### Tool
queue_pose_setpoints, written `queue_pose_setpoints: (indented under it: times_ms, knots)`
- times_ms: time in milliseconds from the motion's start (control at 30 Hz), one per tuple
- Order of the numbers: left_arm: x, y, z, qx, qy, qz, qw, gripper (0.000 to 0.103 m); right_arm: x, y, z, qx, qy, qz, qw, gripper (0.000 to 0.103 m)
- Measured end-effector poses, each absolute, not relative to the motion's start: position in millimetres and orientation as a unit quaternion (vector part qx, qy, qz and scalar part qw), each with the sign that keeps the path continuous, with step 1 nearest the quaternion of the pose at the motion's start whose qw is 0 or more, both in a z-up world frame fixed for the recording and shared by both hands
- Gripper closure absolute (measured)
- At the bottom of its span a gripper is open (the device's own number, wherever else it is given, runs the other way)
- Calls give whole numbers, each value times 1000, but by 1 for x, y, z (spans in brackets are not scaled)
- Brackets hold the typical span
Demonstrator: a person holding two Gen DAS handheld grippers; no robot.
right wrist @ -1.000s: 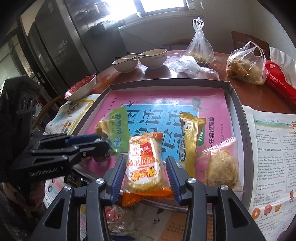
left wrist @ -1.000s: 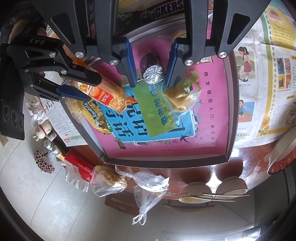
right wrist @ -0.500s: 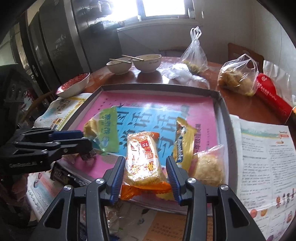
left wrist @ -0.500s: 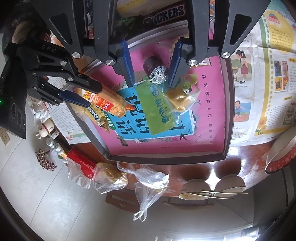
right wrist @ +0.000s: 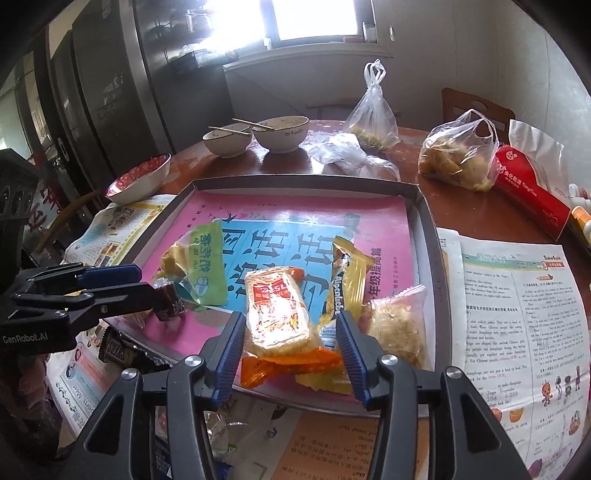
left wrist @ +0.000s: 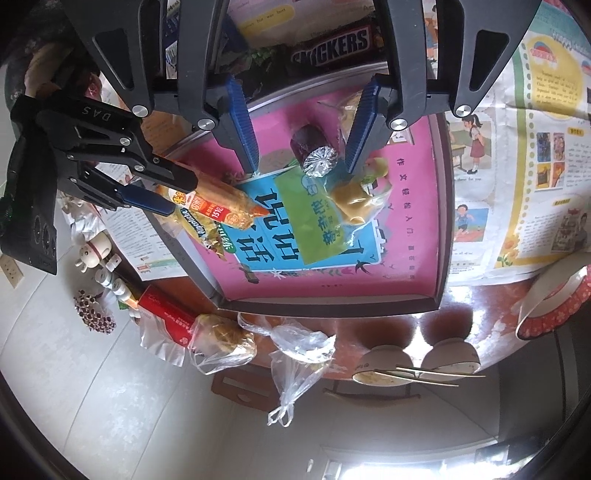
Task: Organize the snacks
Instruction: 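Withdraw both open tools from the box toward the loose snacks beside it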
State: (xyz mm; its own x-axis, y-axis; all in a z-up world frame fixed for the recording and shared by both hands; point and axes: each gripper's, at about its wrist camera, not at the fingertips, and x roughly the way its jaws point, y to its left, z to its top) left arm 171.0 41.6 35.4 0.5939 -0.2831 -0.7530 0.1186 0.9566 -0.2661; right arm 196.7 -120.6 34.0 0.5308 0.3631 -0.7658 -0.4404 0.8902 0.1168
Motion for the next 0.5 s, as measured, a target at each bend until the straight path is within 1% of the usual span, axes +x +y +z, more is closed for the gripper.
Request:
queue_pose_setpoints:
  times_ms: [200,500]
  knots:
    - [162,46,41,-99,424,-109,894,48,190,-128,39,-40,421,235,875,51]
    - [152,44,47,-100,415,-112,897,47,181,-133,41,-28,419,239,875,49]
